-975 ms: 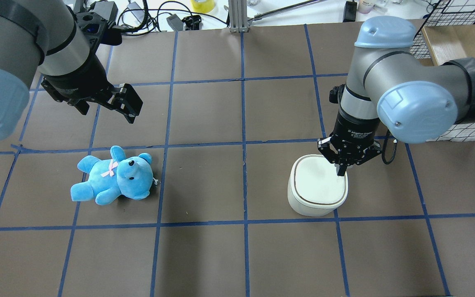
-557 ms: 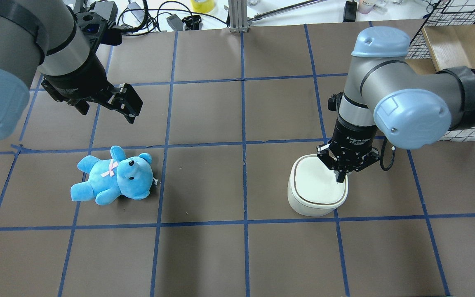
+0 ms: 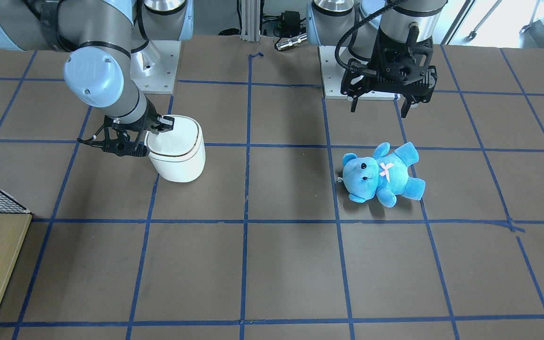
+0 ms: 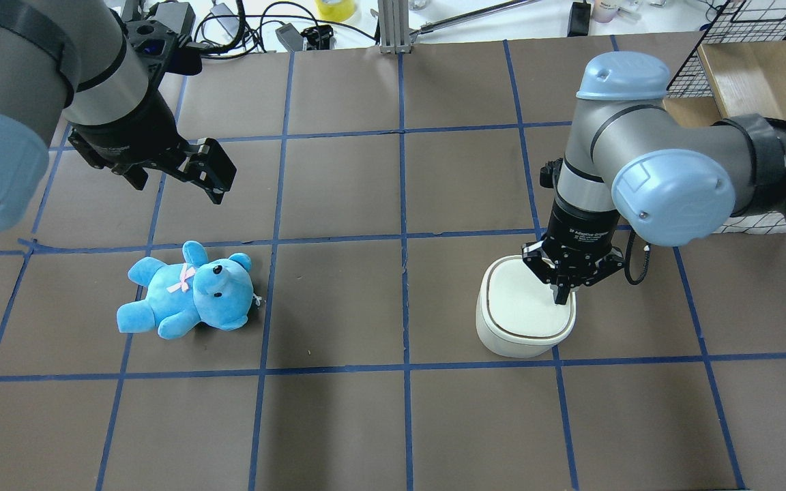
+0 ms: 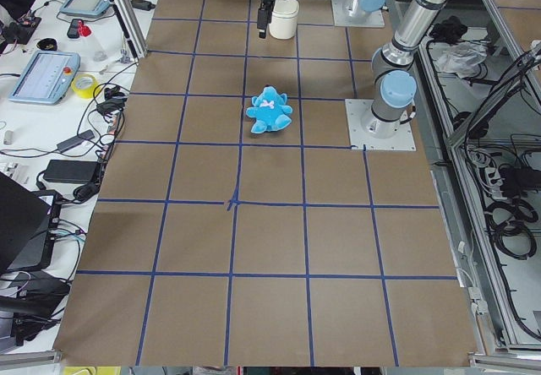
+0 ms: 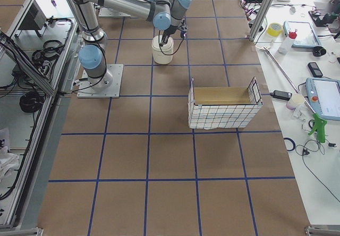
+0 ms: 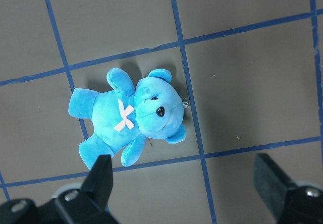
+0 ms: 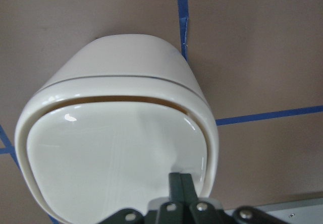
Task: Open trash can with right arm
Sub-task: 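Press the right gripper down on the trash can lid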
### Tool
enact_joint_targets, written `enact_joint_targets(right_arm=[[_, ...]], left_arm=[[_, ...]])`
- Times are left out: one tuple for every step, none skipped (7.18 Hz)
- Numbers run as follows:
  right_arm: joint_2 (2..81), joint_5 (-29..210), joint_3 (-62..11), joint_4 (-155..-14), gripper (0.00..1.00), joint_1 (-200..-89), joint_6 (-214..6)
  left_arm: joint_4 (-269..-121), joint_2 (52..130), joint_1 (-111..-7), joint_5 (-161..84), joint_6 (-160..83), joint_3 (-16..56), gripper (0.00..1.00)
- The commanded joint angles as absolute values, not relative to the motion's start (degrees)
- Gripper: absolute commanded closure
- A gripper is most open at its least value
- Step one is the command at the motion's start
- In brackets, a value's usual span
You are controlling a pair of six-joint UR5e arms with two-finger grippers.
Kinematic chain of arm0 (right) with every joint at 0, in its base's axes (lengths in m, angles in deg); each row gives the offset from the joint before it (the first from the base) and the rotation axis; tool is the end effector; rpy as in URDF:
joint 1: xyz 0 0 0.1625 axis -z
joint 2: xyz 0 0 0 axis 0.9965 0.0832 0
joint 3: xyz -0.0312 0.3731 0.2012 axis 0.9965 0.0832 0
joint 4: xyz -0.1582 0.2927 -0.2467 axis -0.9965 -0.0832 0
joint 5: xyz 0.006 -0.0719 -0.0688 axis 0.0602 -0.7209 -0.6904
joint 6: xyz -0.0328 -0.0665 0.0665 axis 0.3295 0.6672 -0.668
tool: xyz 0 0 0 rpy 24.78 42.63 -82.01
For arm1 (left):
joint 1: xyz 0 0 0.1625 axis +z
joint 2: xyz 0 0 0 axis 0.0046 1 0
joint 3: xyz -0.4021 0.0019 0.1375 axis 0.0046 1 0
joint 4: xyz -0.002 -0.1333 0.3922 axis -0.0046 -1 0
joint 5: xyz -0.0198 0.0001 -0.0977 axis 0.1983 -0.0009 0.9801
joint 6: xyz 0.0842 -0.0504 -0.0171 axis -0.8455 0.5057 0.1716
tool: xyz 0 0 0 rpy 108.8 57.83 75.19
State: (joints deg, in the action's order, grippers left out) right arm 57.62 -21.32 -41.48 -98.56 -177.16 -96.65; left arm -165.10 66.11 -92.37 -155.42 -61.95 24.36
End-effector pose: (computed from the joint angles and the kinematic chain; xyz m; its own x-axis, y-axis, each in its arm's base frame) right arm 0.1505 -0.4432 0.3048 -0.9916 0.1234 0.0390 0.1291 0.9211 0.3672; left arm -0.1446 -0.4537 0.4902 -0.9767 0.1881 -0.1031 0.1927 0.9805 -0.0374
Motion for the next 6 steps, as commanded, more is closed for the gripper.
enact_joint_targets(right_arm=[[57.4, -21.3, -41.5, -98.6, 1.00, -177.2, -96.7], [57.4, -21.3, -41.5, -98.6, 1.00, -177.2, -96.6], [57.3, -21.3, -41.5, -98.6, 1.00, -177.2, -96.7], [57.0, -21.3, -41.5, -98.7, 1.00, -177.2, -96.7], [56.8, -21.3, -41.5, -98.7, 1.00, -177.2, -96.7], [56.7, -21.2, -41.5, -98.7, 1.00, -177.2, -96.7]], left_arm=[[-165.1, 66.1, -92.4, -155.4, -62.0, 24.4, 0.00], [-165.1, 66.1, -92.4, -155.4, -62.0, 24.4, 0.00], [-165.1, 66.1, -92.4, -155.4, -62.0, 24.4, 0.00], [-165.1, 66.1, -92.4, -155.4, -62.0, 24.4, 0.00], [-165.1, 66.1, -92.4, -155.4, -62.0, 24.4, 0.00], [-165.1, 66.1, -92.4, -155.4, -62.0, 24.4, 0.00]])
